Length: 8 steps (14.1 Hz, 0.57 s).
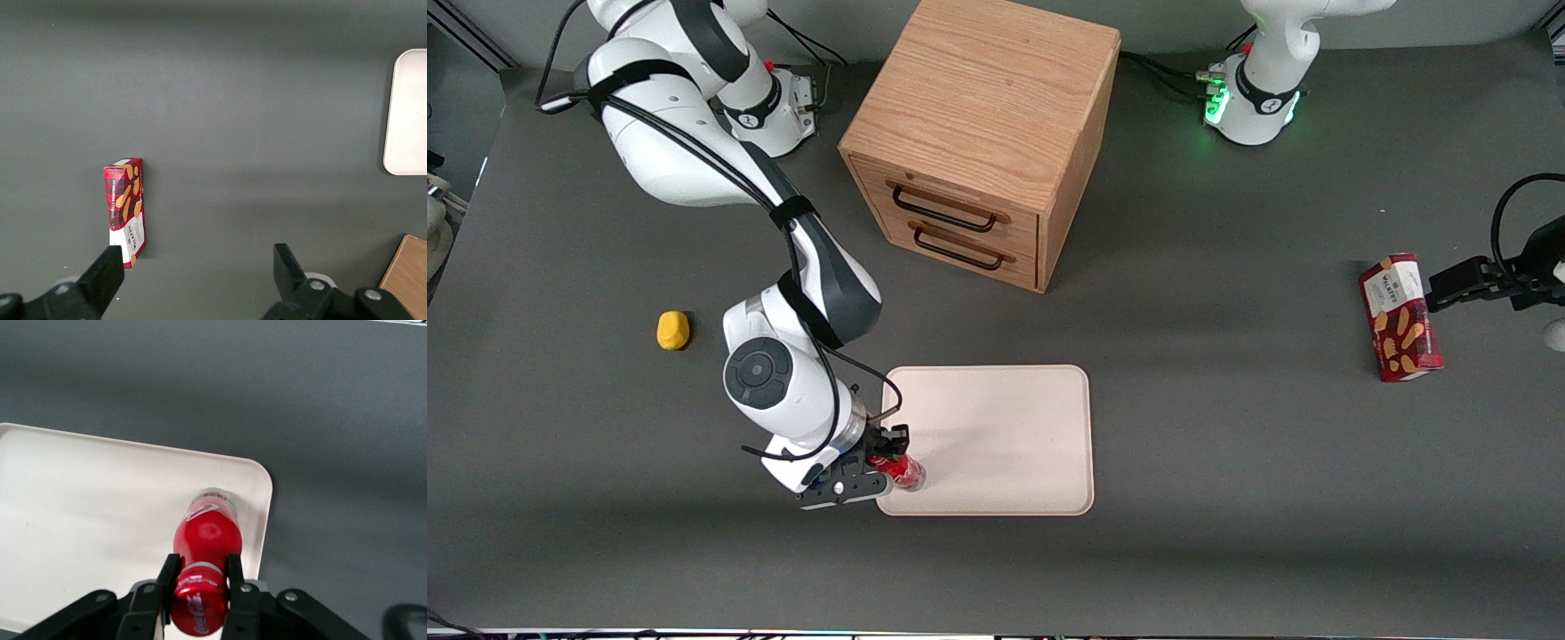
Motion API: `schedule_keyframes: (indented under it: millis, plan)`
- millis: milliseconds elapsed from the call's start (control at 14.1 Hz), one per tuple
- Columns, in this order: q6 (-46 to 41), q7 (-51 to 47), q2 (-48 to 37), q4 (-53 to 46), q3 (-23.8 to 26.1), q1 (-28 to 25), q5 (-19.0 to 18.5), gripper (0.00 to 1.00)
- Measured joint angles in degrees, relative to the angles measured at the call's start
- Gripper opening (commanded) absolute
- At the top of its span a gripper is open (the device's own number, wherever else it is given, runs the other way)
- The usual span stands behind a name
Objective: Place coke bottle on tray
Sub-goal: 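Lower the bottle onto the tray's edge and open the right gripper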
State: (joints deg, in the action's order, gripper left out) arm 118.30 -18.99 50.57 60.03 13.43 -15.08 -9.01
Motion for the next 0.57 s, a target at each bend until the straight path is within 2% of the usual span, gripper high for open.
schedule_keyframes:
  millis: [71,142,568]
  plan:
    - [0.0,0.0,0.0,0.0,0.0,0.0,-0.02,0.18]
    - [0.02,0.0,0.0,0.0,-0.02,0.0,-0.05,0.28]
    - [1.05,0.0,0.0,0.05,-0.25,0.03,-0.1,0.3]
